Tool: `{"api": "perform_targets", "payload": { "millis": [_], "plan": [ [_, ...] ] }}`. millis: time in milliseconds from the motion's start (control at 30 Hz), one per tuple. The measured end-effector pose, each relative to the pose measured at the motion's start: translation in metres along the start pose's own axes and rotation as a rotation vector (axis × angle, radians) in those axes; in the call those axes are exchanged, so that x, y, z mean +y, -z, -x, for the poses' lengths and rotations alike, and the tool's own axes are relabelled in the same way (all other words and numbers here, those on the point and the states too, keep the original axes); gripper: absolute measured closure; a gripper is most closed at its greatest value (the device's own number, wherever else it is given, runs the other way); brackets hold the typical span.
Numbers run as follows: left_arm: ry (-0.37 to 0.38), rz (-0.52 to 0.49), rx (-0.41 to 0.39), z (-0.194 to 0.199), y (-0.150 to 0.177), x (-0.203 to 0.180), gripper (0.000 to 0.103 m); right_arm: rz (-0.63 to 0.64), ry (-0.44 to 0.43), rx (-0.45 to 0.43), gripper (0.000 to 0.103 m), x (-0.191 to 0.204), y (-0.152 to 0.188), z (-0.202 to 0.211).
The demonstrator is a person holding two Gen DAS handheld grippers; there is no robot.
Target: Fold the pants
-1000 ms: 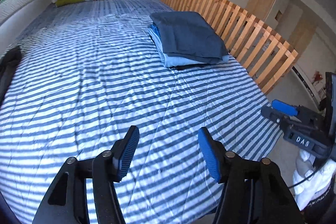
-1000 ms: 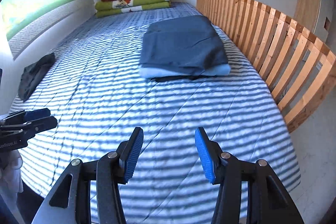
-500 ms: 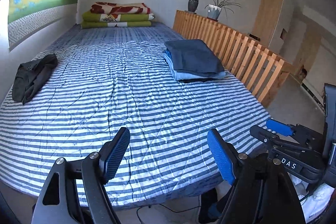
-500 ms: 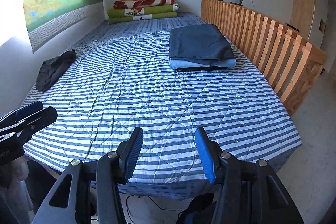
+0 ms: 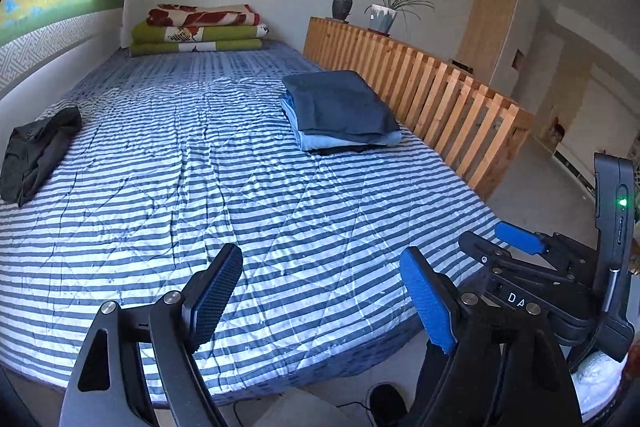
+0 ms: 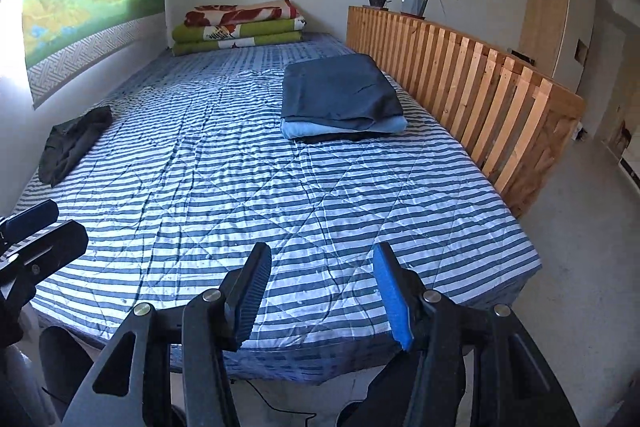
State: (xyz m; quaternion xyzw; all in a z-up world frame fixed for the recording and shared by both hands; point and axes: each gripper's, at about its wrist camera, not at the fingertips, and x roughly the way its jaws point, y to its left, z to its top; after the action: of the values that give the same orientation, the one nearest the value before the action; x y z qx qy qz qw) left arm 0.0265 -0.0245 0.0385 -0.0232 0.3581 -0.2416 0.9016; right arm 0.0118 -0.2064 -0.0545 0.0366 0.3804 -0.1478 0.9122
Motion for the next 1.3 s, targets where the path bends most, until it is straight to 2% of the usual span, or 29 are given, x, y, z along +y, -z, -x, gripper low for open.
{"api": "perform_targets", "payload": {
  "millis": [133,467,1300],
  "plan": [
    [0.001,0.011,0.018,-0.015,0.000,0.006,0.018,-0.006,0.010,0.030,0.054,-0.002,0.001,-0.016],
    [-0.024,0.006,0.042,-0.036,-0.002,0.009,0.014,-0.001,0.021,0.038,0.054,-0.002,-0.003,-0.028],
    [-0.015,0.006,0.060,-0.047,-0.003,0.009,0.013,-0.005,0.015,0.041,0.054,-0.007,-0.003,-0.035]
  ]
}}
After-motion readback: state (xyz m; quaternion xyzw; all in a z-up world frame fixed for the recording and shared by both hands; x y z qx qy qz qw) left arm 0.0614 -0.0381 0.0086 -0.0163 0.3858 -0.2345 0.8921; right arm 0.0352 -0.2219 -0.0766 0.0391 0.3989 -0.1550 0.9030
